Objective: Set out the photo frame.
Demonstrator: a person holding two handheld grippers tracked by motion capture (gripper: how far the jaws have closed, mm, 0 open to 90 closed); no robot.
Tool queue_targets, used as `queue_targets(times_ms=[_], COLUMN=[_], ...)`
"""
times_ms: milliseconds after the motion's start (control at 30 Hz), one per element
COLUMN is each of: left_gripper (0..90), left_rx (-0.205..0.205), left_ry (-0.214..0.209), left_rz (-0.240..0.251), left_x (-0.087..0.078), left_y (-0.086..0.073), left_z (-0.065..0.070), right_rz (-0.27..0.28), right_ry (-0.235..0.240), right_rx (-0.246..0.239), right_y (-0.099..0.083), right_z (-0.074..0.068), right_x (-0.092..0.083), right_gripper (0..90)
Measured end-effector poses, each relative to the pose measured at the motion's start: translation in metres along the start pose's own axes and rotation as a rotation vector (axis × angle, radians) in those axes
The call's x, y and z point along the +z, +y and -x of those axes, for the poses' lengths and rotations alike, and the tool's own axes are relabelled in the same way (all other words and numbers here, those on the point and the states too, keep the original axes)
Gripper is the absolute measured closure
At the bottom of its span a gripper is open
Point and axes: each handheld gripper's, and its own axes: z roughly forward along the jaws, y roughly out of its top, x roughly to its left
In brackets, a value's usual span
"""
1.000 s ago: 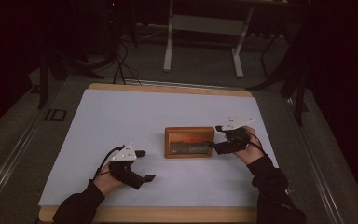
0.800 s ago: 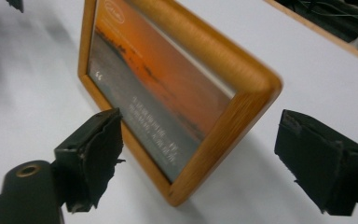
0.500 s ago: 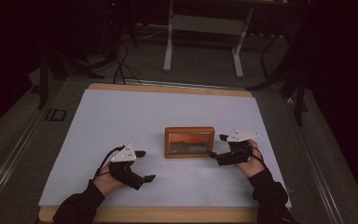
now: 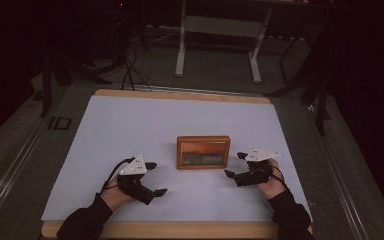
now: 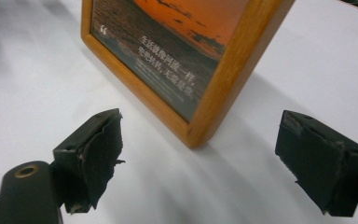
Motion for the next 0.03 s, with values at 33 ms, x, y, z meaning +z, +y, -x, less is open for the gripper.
queue_targets(times_ms=[33], left_gripper=[2.5], left_rx=[-0.001], left_ry=[0.001], left_rz=[0.002], left_x=[-0.0002], left_y=[0.0], left_z=[0.0], right_rz=[0.001], right_ry=[0.001], right_rx=[-0.001], right_y=[0.0001], right_z=[-0.0001], right_x=[0.0003], right_gripper=[14.3])
